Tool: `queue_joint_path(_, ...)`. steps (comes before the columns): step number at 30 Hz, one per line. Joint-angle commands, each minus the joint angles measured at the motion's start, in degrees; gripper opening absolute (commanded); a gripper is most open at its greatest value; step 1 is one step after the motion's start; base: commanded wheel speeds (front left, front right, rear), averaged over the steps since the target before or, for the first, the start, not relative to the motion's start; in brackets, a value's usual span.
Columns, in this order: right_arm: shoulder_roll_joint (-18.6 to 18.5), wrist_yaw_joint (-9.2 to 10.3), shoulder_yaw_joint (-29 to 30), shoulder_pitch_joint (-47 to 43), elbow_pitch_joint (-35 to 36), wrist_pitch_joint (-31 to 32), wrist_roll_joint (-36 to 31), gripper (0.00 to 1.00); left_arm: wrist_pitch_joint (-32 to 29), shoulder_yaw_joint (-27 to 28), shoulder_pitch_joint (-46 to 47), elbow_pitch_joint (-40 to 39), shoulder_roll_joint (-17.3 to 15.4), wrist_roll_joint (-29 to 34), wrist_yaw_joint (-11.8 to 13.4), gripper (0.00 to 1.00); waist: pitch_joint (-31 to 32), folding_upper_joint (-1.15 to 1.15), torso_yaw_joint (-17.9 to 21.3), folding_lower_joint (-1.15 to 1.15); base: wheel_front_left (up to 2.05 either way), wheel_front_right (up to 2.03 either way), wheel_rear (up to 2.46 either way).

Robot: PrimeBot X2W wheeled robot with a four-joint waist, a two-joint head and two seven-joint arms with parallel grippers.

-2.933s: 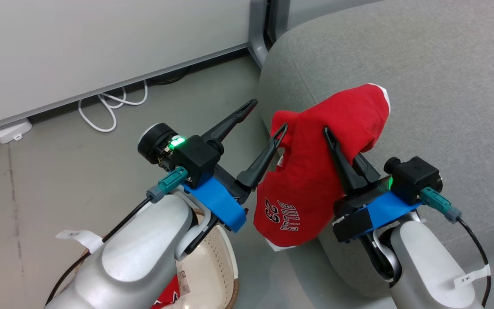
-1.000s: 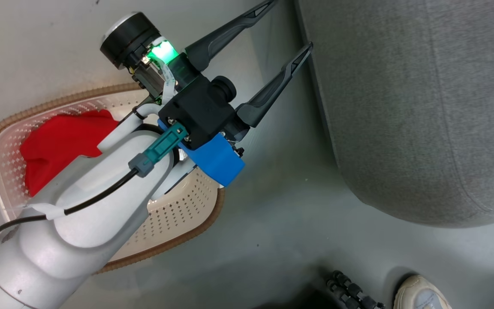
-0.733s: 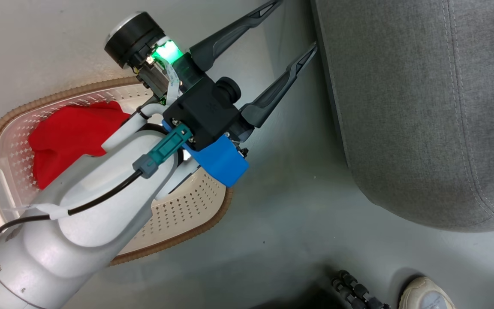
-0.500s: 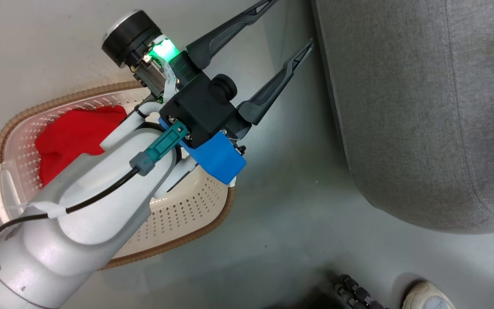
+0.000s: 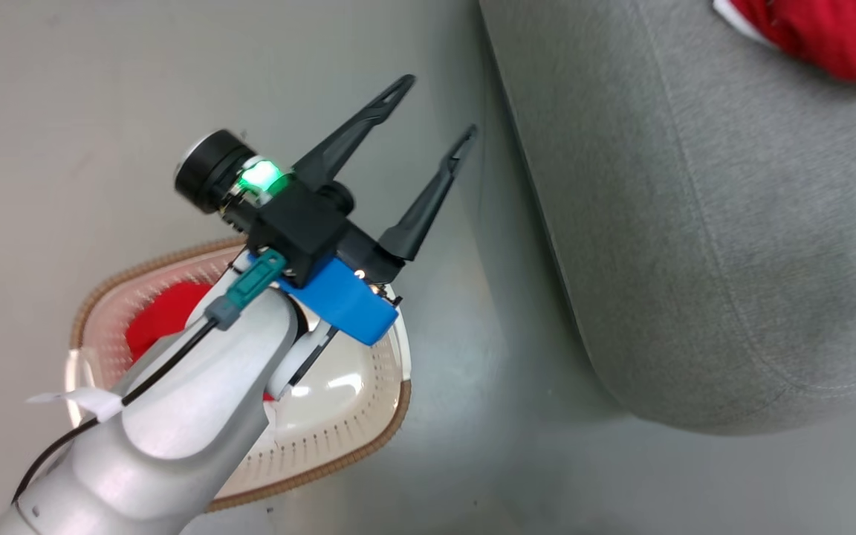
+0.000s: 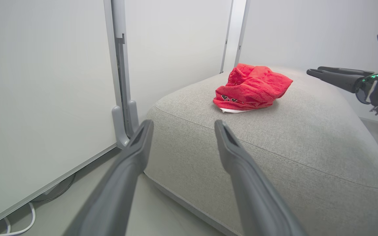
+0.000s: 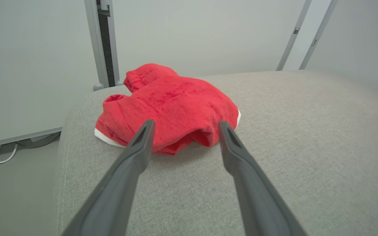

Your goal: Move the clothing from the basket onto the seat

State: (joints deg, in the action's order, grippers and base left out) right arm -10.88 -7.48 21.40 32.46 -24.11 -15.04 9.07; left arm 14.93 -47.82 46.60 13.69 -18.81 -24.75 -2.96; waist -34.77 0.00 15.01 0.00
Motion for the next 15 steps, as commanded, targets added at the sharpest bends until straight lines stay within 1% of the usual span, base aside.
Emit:
queue_joint_path(1,0.5,-0.03,-1.7,-2.8,2.7,-0.2,-0.7,1.0,0.3,2.2,-2.0,-0.4,0.4,-0.4,0.5,1.0,5.8,0.0,-0.6,0.0,0.0,0.0,0.0)
queue_joint_path(3,0.5,-0.02,-4.0,-5.0,5.6,-0.2,-0.5,1.0,0.3,4.5,-4.5,-0.7,0.4,-0.3,0.7,1.0,8.0,0.0,-1.0,0.0,0.0,0.0,0.0)
queue_joint_path(7,1.3,-0.03,-6.9,-8.7,10.2,-0.2,0.4,1.0,0.3,10.2,-9.2,-1.3,1.1,0.1,0.9,1.0,12.0,0.0,-2.7,0.0,0.0,0.0,0.0)
queue_joint_path(15,2.4,-0.03,-14.3,-13.3,15.3,-0.2,-0.5,1.0,0.3,21.5,-18.7,-1.6,3.2,2.5,0.3,1.0,18.8,0.0,-6.1,0.0,0.0,0.0,0.0)
